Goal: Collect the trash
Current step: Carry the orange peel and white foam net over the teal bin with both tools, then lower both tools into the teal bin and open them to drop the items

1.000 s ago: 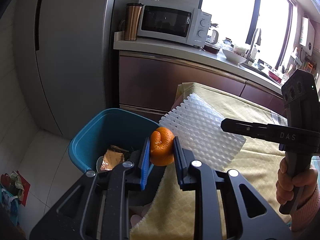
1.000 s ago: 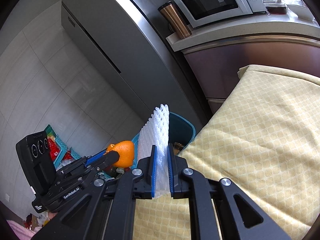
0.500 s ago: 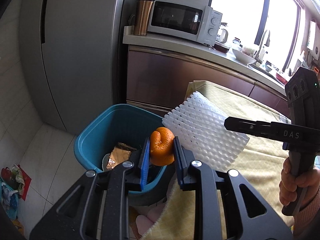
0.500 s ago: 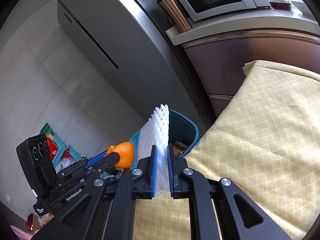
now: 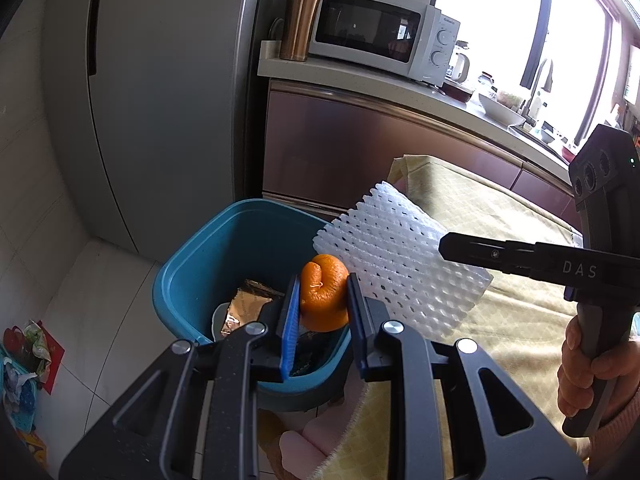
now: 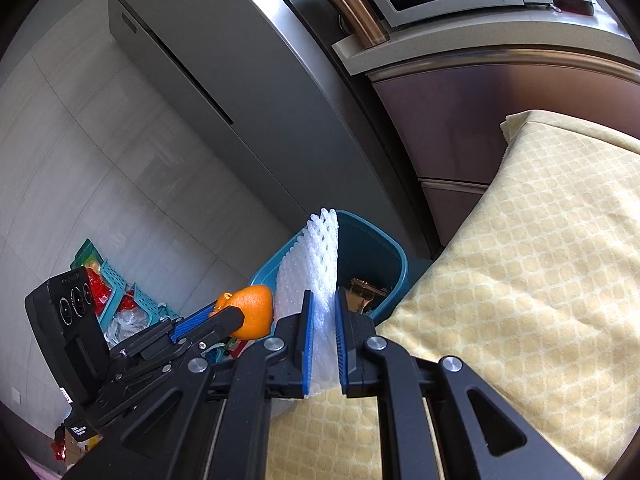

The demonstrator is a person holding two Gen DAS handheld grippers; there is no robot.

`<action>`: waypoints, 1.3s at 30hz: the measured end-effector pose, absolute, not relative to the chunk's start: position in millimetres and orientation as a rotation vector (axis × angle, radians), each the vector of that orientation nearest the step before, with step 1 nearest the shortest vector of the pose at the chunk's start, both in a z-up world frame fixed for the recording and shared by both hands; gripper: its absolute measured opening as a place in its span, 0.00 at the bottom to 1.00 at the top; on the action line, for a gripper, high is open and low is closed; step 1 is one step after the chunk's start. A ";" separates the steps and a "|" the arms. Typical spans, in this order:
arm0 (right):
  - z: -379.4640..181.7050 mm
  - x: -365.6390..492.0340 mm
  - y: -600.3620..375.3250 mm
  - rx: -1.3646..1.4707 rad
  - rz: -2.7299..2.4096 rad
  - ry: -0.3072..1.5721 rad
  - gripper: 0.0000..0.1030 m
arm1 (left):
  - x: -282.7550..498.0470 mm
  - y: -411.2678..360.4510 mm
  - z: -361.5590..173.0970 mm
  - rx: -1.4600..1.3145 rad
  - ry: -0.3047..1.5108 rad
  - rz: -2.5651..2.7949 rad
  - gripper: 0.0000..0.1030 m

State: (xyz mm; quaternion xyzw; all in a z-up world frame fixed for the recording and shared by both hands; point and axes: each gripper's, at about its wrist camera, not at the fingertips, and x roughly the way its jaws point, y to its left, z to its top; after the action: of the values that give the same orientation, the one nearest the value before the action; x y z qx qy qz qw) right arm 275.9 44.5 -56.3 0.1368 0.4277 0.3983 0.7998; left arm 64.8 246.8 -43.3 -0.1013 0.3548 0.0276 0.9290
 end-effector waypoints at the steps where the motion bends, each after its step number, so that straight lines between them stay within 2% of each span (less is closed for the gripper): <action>1: -57.2 276.7 46.7 0.291 0.854 0.920 0.09 | 65.8 247.6 -43.9 -0.209 0.728 0.058 0.22; 39: -82.1 292.7 122.2 0.162 0.836 1.010 0.09 | 96.9 270.0 -85.8 -0.231 0.811 0.126 0.23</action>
State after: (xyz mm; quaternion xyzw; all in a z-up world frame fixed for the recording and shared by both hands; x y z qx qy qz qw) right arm 292.7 122.2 -82.1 0.0754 0.4690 0.3883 0.7897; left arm 96.9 270.0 -85.8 -0.1121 0.3934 0.0613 0.9104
